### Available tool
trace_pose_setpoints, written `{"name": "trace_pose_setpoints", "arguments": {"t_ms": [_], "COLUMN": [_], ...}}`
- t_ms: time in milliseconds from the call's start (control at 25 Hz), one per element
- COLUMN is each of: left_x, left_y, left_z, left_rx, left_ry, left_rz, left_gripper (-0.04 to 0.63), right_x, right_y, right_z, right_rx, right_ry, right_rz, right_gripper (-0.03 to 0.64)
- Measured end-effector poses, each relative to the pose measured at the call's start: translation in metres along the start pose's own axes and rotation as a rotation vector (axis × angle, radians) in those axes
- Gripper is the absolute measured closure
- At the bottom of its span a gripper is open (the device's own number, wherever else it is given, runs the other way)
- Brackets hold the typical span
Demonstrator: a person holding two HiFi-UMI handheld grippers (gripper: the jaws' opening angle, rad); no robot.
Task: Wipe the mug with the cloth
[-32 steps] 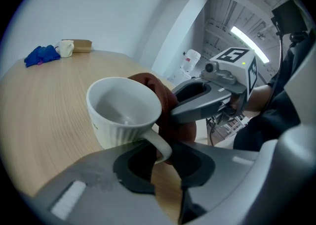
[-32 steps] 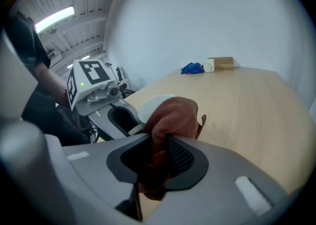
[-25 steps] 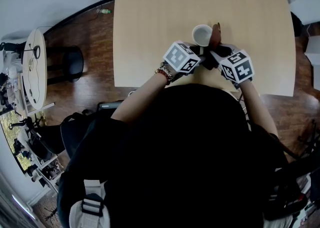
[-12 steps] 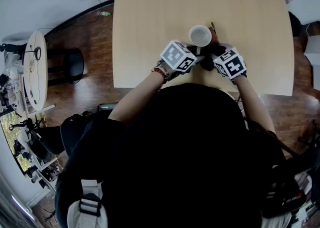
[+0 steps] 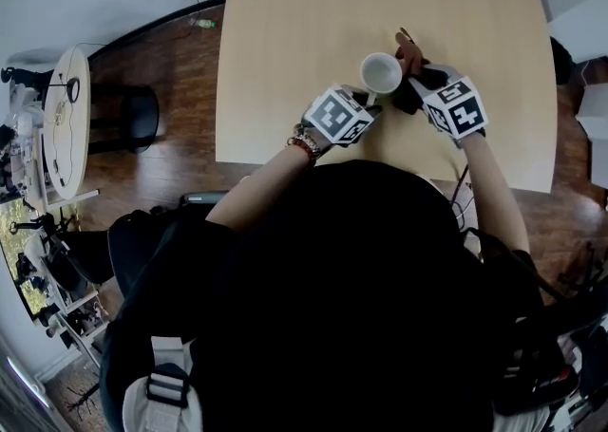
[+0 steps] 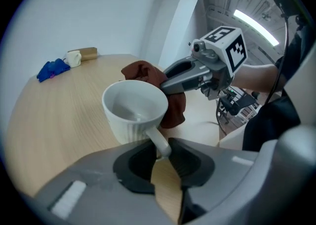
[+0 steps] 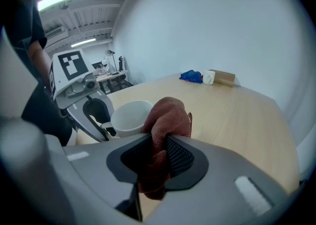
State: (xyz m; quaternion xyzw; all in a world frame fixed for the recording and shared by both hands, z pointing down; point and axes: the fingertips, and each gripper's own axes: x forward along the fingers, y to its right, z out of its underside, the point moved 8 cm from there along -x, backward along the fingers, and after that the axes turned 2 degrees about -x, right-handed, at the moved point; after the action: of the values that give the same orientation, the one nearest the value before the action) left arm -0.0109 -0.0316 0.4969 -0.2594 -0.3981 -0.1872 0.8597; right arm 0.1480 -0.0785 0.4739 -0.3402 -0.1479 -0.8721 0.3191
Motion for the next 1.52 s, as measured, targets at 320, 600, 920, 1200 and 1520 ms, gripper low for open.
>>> {"name": "trace_pose_setpoints", "arguments": {"t_ms": [320,600,920,1200,1520], "left_x": [-0.009,-0.014,-0.02,-0.03,-0.033], "left_y": [-0.007,-0.017,-0.039,-0.064,-0.08], "left_z": [0.012,0.013,0.01,0.014,0.005], "left_rx": [0.026,0.057,0.285,0.356,0.462], "left_ry": [0.06,0.055,-0.017,0.008,0.062], "left_rz": [-0.186,-0.253,-0.15,-0.1,0.021], "left_gripper": [0.518,0.535,0.534,0.534,0.52], "right_x": [0.006,0.019,0.034,0.04,0.05], "right_y": [0.019,0.027,0.019,0.008,-0.005], "right_z": [-0.028,-0.047,-0.052,-0.034,-0.014], "right_rx": [-0.111,-0.231,-0.383,-0.328,-0.405], "right_ry": [-0.039,-0.089,-0.137,-0.166,-0.27], "right_rz": [-0.011,-0.07,-0.181,-0.295,-0.376], "right_gripper": [0.535,0.535,0.537,0.541,0.541]}}
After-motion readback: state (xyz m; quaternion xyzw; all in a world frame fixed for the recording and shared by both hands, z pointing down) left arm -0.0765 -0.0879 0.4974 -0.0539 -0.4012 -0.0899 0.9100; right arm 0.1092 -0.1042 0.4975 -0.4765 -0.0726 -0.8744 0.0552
